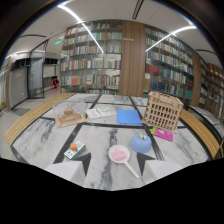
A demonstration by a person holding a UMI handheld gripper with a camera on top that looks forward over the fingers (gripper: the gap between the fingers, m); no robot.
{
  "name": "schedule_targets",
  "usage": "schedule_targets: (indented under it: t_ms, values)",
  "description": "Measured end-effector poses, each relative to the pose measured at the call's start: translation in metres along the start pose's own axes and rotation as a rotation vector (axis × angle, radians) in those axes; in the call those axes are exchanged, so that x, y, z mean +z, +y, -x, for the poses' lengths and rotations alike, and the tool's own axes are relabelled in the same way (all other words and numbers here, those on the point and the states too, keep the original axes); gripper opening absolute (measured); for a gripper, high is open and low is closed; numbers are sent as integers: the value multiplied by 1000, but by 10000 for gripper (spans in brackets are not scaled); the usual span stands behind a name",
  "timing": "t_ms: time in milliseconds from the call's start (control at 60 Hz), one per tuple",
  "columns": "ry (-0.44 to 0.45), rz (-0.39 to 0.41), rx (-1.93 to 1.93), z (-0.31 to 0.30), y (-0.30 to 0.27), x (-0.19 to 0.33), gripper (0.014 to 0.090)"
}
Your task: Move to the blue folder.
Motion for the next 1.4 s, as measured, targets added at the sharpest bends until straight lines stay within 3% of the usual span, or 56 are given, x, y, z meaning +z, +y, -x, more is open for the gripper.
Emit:
schedule_targets:
  t_ms: [217,417,550,783,1000,1183,1400]
  values:
    - [10,37,2,-3,-5,12,862]
    - [51,65,10,-30,-10,62,863]
    - [88,66,10,-58,-26,124,863]
    - [163,51,4,-113,-60,279,863]
    - [163,91,6,-132,-66,416,862]
    - [162,117,3,-138,-64,495,862]
    - [160,127,-14,-142,-59,551,862]
